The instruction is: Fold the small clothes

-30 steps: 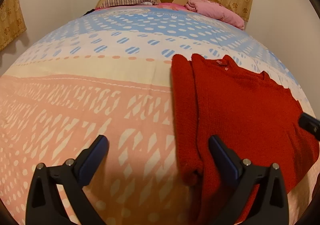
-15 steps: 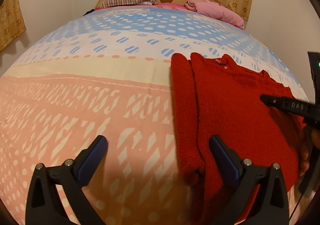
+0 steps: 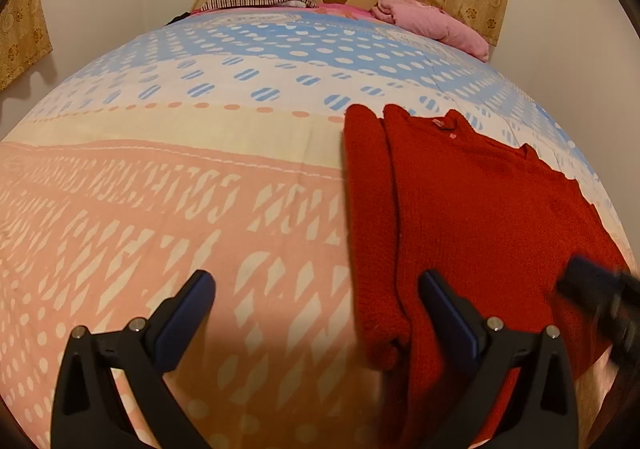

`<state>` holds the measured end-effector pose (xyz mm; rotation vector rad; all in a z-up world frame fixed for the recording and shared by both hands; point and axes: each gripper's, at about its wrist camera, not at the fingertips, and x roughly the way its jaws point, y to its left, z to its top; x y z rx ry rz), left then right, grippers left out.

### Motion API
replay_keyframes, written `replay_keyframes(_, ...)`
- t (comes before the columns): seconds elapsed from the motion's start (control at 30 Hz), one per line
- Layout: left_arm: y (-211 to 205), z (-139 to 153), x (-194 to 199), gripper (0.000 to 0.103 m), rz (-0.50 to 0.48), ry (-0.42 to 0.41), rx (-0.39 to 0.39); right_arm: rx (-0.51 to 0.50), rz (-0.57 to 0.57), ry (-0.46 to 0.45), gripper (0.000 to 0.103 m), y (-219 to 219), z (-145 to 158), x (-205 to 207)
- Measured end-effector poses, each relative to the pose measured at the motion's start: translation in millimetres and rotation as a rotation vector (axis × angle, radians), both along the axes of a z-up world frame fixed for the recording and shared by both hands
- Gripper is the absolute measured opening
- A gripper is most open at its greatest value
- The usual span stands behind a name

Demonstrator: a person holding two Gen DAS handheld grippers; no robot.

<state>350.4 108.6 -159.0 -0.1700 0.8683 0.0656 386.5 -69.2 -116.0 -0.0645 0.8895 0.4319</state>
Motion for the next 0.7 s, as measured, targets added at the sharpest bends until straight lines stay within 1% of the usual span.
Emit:
replay_keyframes(0.07,1,1,-1,0.103,0.003,-0.002,-0.001,-0.038,0.028,0.017,0.046,10,-12,-9)
replay_keyframes(0.1,1,3,-4,0.103,0.005,-0.014,-0.002,-0.056,0.028,-0.002,0.046,14,-13,-11)
replay_keyframes(0.13,5,7,-12,0.103,0.018,-0.052,-0.006,-0.065,0.028,-0.013,0.046,16,-12,-11)
replay_keyframes(0.2,12,14,-25,0.103,0.049,-0.119,-0.020,-0.030,0.006,-0.001,0.046,14,-6,-2)
replay_keyframes(0.23,17,15,-28,0.103,0.073,-0.135,-0.032,-0.021,0.002,-0.012,0.046,13,-2,1)
replay_keyframes(0.3,23,11,-24,0.103,0.089,-0.109,-0.060,-0.022,0.002,-0.047,0.046,18,6,11)
replay_keyframes(0.33,25,8,-19,0.103,0.089,-0.079,-0.076,-0.013,0.006,-0.039,0.046,21,7,21)
replay_keyframes(0.4,26,5,-16,0.103,0.086,-0.063,-0.086,-0.017,-0.005,0.011,0.046,27,-1,39)
replay_keyframes(0.47,25,6,-15,0.103,0.081,-0.068,-0.085,-0.048,-0.011,0.108,0.047,35,-22,63)
replay_keyframes(0.5,25,5,-15,0.103,0.080,-0.068,-0.085,-0.048,-0.023,0.091,0.047,35,-21,68)
replay_keyframes(0.6,24,3,-14,0.103,0.079,-0.059,-0.102,-0.051,-0.057,0.128,0.049,42,-20,90)
replay_keyframes(0.7,26,1,-14,0.103,0.077,-0.049,-0.125,-0.050,-0.066,0.131,0.049,47,-26,109)
